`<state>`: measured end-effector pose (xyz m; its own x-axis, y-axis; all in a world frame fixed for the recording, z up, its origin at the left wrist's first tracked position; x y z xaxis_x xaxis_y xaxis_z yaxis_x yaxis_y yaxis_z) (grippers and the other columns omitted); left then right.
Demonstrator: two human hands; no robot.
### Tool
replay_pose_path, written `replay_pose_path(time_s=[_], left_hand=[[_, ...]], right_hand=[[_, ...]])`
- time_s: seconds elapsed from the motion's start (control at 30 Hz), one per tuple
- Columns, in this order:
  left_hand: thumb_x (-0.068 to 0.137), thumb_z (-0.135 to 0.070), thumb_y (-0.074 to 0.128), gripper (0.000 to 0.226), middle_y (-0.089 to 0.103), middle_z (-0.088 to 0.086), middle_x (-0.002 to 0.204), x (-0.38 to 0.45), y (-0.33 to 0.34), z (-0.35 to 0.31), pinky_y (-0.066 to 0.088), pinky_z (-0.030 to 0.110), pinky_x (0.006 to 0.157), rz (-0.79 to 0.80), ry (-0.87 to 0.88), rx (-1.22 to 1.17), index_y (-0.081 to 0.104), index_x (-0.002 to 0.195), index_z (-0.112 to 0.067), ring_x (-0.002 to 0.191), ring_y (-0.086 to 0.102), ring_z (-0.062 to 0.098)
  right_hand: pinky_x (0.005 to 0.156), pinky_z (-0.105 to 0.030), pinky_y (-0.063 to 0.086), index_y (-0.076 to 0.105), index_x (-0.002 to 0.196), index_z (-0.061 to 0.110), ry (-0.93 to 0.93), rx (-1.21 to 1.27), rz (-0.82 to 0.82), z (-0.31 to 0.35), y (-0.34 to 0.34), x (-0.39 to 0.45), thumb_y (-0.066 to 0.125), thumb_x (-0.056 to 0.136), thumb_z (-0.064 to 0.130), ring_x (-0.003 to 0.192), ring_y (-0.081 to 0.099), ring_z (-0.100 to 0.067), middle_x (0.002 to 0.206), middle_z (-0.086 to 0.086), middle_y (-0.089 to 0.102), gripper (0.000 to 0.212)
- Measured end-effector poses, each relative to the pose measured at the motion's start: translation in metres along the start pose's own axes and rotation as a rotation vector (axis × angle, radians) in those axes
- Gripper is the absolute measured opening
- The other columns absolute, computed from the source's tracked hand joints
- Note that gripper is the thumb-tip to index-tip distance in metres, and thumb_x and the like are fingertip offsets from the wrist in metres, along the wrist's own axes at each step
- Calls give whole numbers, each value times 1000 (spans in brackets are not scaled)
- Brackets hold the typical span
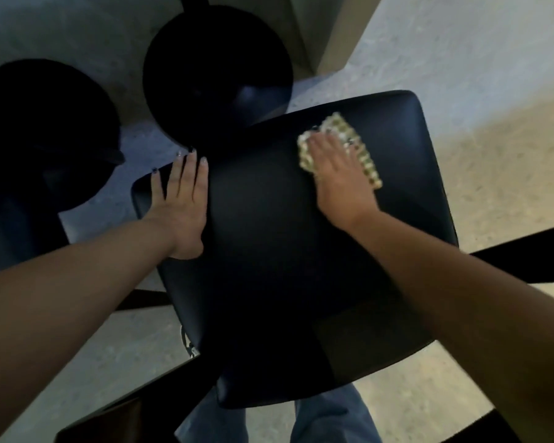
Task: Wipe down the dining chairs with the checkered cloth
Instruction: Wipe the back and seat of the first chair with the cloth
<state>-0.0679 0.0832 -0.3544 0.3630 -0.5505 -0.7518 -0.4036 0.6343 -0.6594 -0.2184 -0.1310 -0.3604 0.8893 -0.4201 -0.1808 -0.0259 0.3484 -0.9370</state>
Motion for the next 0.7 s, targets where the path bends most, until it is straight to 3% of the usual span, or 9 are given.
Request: replay_pose_path(time_s=[0.17, 0.3, 0.4, 0.53, 0.7], left_hand=[[70, -25, 66, 136, -53, 17, 139, -2, -4, -5, -13, 58, 113, 45, -80, 19, -64, 108, -7, 135, -43, 36], [71, -24, 64, 134, -54, 19, 137, -2, -5, -8, -12, 60, 115, 74, -113, 23, -65, 106, -5, 134, -44, 37], [71, -24, 64, 135, -54, 19, 138, -2, -4, -8, -12, 61, 115, 82, -133, 18, -64, 107, -5, 134, -44, 38], [68, -25, 68, 139, -55, 18, 136, -1, -4, -9, -11, 60, 115, 94, -151, 22, -64, 108, -5, 135, -43, 37], [67, -27, 72, 144, -58, 16, 133, 0, -2, -8, -11, 60, 115, 90, -159, 22, -64, 109, -6, 136, -41, 37]], right_hand=[[119, -45, 13, 25, 149, 3, 229, 58, -89, -92, -29, -24, 42, 93, 2, 147, 12, -28, 157, -13, 20, 58], [118, -36, 17, 23, 150, 7, 601, 235, -187, -127, -35, -42, 37, 98, 11, 145, 20, -25, 156, -10, 24, 54], [119, -34, 12, 25, 150, 6, 692, 182, -271, -109, -25, -43, 37, 98, 12, 145, 19, -25, 156, -10, 25, 54], [119, -43, 6, 23, 150, 5, 774, 132, -308, -55, -5, -42, 39, 94, 12, 147, 12, -26, 158, -10, 19, 58], [116, -52, 4, 28, 146, 0, 555, 189, -169, 48, 30, -54, 46, 85, 6, 144, 17, -36, 155, -17, 23, 64]])
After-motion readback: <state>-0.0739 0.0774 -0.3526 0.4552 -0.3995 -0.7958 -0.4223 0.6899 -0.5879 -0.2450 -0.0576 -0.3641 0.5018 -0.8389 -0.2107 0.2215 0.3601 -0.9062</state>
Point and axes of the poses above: each hand's wrist, its own x-axis towards the middle knuckle, its own y-axis out of the palm, z = x × y, the point moved 4 cm from there along x, towards the middle knuckle
